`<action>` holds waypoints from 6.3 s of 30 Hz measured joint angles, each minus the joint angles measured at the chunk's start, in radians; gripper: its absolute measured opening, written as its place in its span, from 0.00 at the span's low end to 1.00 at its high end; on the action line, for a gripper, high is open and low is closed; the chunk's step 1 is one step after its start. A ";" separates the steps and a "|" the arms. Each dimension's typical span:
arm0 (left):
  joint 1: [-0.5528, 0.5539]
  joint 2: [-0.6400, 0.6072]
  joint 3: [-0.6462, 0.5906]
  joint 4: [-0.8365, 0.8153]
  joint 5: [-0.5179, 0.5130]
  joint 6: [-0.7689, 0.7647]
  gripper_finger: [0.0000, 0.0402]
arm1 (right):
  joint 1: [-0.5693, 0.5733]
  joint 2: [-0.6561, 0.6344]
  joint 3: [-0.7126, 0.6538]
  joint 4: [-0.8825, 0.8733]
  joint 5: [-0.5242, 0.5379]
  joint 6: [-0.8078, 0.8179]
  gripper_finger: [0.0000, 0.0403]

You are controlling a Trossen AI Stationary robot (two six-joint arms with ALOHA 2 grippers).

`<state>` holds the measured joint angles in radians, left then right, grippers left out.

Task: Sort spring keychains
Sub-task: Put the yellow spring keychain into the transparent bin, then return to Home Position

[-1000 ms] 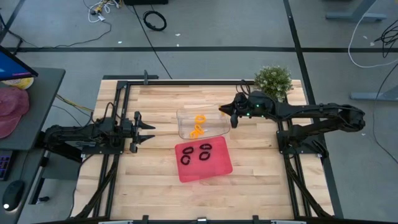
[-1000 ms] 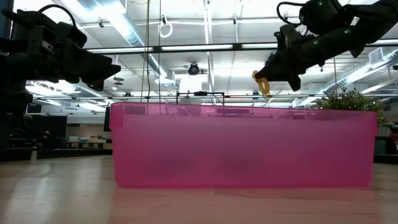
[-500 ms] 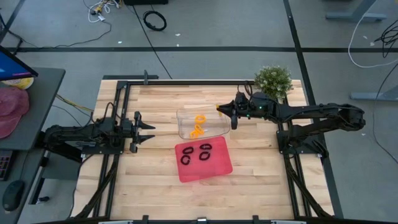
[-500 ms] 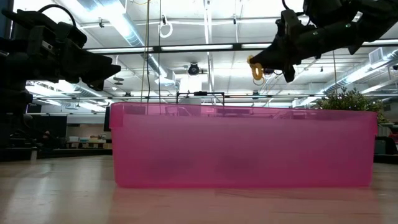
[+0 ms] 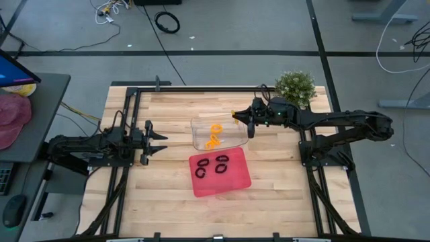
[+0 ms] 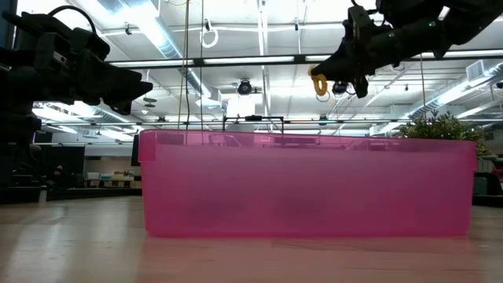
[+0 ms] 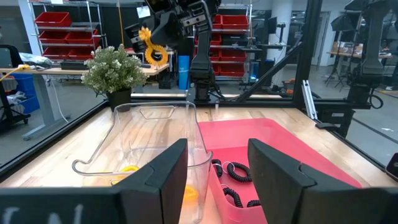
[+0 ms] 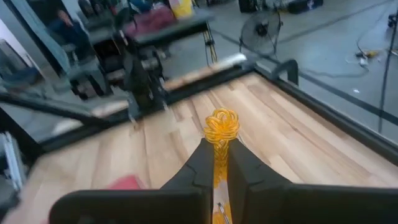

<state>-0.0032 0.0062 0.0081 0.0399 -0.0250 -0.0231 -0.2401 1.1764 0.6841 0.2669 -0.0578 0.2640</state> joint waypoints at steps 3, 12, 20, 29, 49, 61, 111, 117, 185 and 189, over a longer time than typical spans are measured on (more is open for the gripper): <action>0.000 0.000 0.000 0.000 0.000 0.000 0.43 | 0.000 0.002 0.027 -0.058 0.025 -0.010 0.03; 0.000 0.000 0.000 0.000 0.000 0.000 0.43 | -0.005 0.008 0.116 -0.228 0.023 -0.019 0.03; 0.000 0.000 0.000 0.000 0.000 0.000 0.43 | -0.005 0.077 0.223 -0.317 0.023 -0.040 0.03; 0.000 0.000 0.000 0.000 0.000 0.000 0.43 | -0.009 0.233 0.361 -0.381 0.015 -0.063 0.03; 0.000 0.000 0.000 0.000 0.000 0.000 0.43 | -0.056 0.355 0.506 -0.465 0.012 -0.085 0.03; 0.000 0.000 0.000 0.000 0.000 0.000 0.43 | -0.058 0.355 0.506 -0.531 0.012 -0.082 0.03; 0.000 0.000 0.000 0.000 0.000 0.000 0.43 | -0.068 0.514 0.761 -0.959 -0.051 -0.170 0.03; 0.000 0.000 0.000 0.000 0.000 0.000 0.43 | -0.068 0.514 0.761 -0.958 -0.051 -0.170 0.03; 0.000 0.000 0.000 0.000 0.000 0.000 0.43 | -0.037 0.513 0.760 -0.895 -0.063 -0.194 0.49; 0.000 0.000 0.000 0.000 0.000 0.000 0.43 | -0.037 0.513 0.760 -0.895 -0.064 -0.194 0.52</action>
<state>-0.0031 0.0059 0.0079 0.0399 -0.0252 -0.0231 -0.2768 1.6894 1.4445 -0.6277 -0.1214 0.0696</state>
